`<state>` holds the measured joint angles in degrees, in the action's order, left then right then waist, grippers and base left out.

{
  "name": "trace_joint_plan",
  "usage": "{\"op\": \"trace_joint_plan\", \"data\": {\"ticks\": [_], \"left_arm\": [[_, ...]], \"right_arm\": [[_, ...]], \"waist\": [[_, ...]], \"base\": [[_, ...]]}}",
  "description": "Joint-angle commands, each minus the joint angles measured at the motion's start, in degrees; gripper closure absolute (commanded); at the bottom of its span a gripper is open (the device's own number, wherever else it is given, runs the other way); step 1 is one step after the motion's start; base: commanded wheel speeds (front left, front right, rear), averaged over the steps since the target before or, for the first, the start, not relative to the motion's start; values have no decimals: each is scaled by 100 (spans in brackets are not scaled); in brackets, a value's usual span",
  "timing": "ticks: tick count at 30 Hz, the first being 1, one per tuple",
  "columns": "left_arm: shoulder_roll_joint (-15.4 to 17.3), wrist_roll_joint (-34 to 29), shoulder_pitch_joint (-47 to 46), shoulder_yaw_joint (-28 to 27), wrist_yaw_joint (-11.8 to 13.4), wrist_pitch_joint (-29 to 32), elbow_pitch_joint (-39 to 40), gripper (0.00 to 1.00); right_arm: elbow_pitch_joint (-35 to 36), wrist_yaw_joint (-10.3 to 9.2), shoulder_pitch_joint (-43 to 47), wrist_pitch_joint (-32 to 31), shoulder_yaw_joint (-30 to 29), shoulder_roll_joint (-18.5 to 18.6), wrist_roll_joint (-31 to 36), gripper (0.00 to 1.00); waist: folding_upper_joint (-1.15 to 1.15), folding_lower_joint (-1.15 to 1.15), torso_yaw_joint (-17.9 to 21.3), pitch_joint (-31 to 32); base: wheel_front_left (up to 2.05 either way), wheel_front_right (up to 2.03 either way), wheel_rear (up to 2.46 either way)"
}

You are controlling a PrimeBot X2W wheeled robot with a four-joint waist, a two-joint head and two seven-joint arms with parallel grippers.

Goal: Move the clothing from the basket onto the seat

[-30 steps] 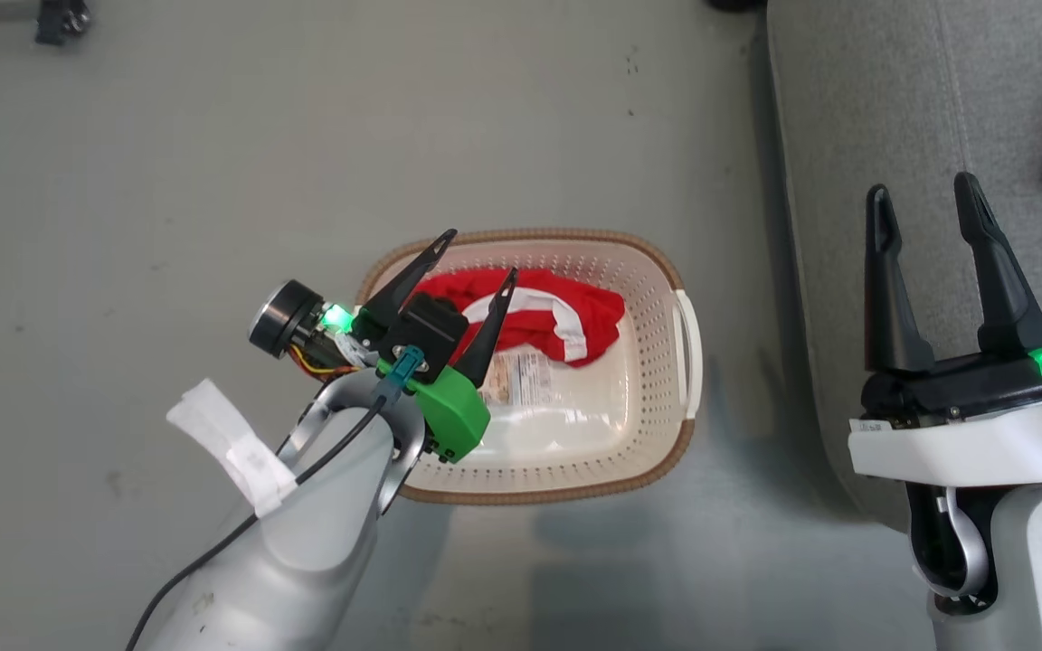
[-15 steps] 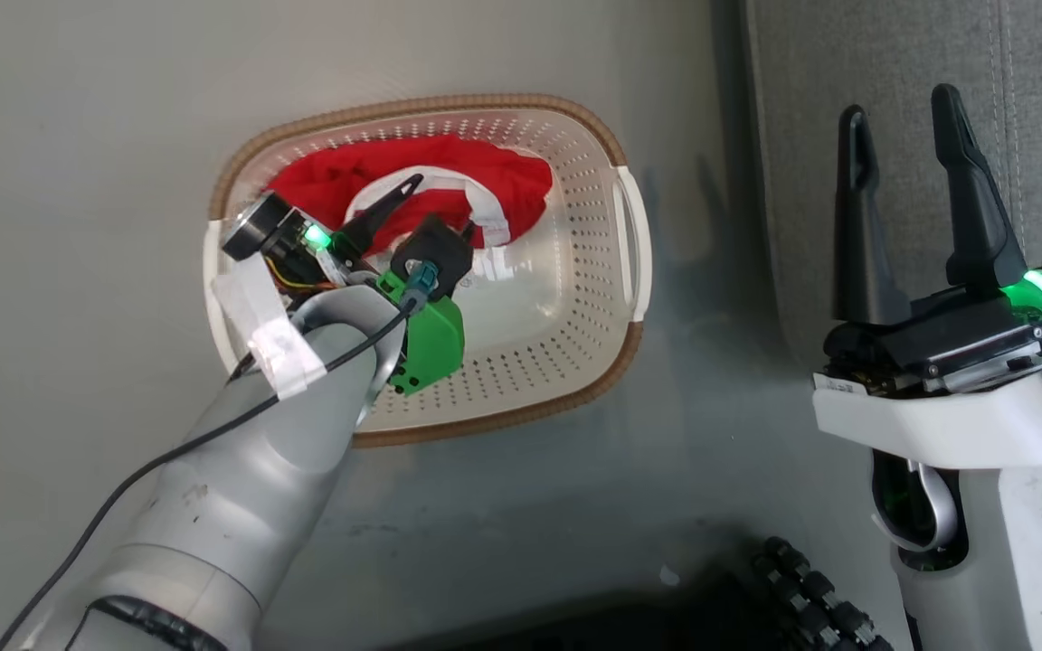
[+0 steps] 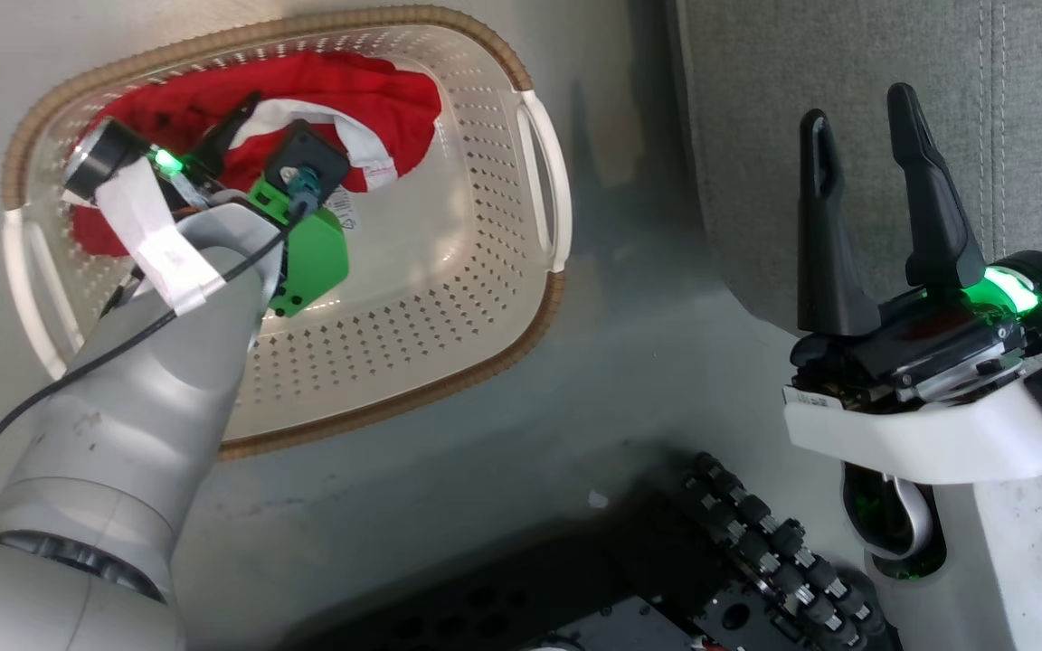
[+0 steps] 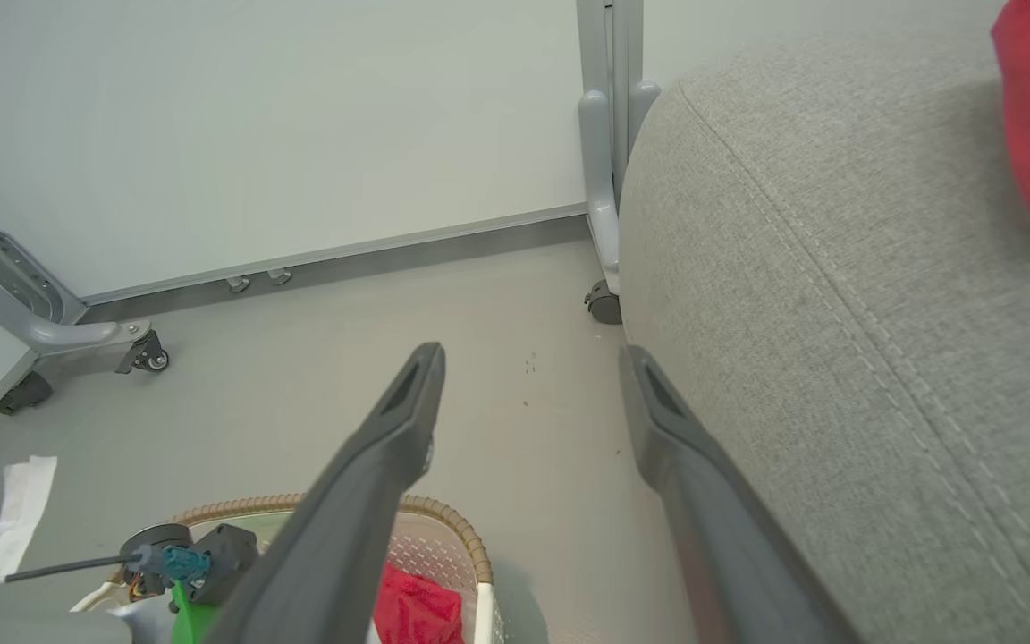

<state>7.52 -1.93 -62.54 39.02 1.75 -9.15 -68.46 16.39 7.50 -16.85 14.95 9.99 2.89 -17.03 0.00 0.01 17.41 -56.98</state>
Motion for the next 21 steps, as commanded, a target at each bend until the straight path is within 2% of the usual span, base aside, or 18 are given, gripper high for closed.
{"op": "trace_joint_plan", "data": {"ticks": [1,14,15,16,17,21], "left_arm": [[88,28,-131,-30,64,24,-47,0],[236,10,-475,122,115,632,-418,0],[241,27,-491,121,105,655,-425,7],[259,-1,-530,158,93,713,-444,60],[265,35,-546,141,72,751,-455,100],[279,56,-654,186,56,832,-482,100]], "right_arm": [[6,-1,-73,23,18,-2,-41,0],[79,-1,-9,26,117,0,-180,0],[83,-1,4,27,121,0,-182,0],[96,-1,31,27,120,0,-182,0],[107,-1,46,27,117,0,-180,0],[147,-1,91,27,106,0,-174,0]], "waist": [[0,-1,295,-313],[0,-1,355,-437],[0,-1,359,-436],[0,-1,363,-433],[0,-1,365,-432],[0,-1,373,-424]], "base": [[0,0,0],[0,0,0],[0,0,0],[0,0,0],[0,0,0],[0,0,0]]}}
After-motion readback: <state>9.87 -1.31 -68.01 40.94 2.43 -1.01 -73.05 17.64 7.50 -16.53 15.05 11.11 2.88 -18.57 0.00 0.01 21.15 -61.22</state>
